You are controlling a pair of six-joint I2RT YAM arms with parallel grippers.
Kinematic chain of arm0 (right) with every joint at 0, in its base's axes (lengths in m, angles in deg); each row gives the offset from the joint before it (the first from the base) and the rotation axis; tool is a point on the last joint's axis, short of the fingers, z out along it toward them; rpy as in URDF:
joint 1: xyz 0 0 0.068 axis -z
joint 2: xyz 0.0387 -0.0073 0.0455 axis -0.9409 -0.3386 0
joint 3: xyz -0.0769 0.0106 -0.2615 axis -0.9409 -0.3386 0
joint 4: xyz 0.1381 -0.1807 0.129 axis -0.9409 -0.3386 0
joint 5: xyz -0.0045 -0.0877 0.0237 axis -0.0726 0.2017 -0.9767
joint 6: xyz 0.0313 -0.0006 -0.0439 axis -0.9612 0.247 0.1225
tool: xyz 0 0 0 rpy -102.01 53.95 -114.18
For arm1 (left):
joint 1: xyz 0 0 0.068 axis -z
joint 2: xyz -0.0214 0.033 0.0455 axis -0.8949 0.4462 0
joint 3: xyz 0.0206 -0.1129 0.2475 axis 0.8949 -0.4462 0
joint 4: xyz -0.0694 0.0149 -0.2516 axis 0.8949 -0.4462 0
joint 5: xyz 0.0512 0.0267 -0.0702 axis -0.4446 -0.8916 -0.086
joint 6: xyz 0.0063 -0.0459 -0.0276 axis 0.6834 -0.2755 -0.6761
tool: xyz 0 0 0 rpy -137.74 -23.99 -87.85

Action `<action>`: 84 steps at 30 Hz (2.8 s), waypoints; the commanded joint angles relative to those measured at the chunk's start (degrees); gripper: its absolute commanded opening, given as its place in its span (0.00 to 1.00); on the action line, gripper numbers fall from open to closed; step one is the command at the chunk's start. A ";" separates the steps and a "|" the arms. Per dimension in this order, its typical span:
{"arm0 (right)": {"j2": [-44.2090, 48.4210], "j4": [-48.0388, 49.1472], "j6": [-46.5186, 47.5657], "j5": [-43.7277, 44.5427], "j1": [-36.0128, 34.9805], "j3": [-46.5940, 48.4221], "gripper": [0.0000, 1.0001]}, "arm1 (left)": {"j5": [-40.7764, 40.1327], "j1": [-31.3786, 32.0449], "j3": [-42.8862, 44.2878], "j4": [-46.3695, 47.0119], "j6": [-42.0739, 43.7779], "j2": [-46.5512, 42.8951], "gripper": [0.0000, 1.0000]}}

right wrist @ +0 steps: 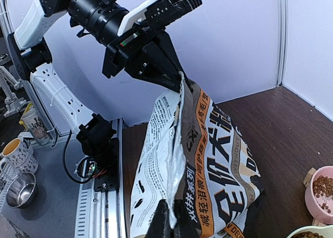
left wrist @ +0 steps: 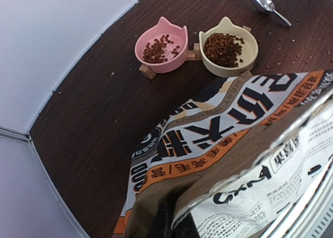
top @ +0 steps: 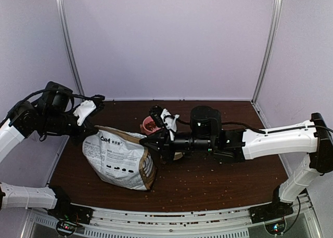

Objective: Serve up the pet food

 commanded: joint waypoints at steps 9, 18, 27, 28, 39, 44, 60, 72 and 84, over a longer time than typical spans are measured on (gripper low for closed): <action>5.54 1.17 -0.36 -2.47 0.14 -0.88 0.00 | -23.32 -7.67 -0.54 -2.52 -0.89 0.00 0.05; 5.63 1.22 -0.41 -2.57 0.10 -1.00 0.00 | -24.91 -9.08 -0.10 -2.46 -1.16 0.11 0.16; 5.47 1.50 -0.64 -2.65 0.16 -1.25 0.00 | -23.27 -10.08 -0.47 -1.44 -1.50 -1.26 0.07; 5.47 1.55 -0.66 -2.60 0.10 -1.18 0.00 | -23.47 -10.18 -0.41 -1.34 -2.02 -1.38 0.19; 4.82 -6.89 2.17 1.49 -1.15 3.30 0.42 | -19.14 -10.19 2.24 0.69 -6.10 -8.26 0.72; 4.59 -9.71 3.36 3.02 -2.43 5.17 0.57 | -16.61 -10.17 4.81 0.42 -7.75 -10.94 0.74; 14.89 -32.56 -8.12 26.97 4.81 7.25 0.88 | -1.19 -23.93 7.45 11.68 -17.48 -4.60 0.92; 31.49 -42.74 -10.52 25.43 38.06 -12.17 0.93 | 3.31 -50.10 -17.67 40.59 -25.63 -3.30 0.92; 50.84 -15.63 -3.88 24.30 62.75 -38.50 0.94 | -12.02 -49.85 -50.65 72.06 -27.02 -17.50 0.98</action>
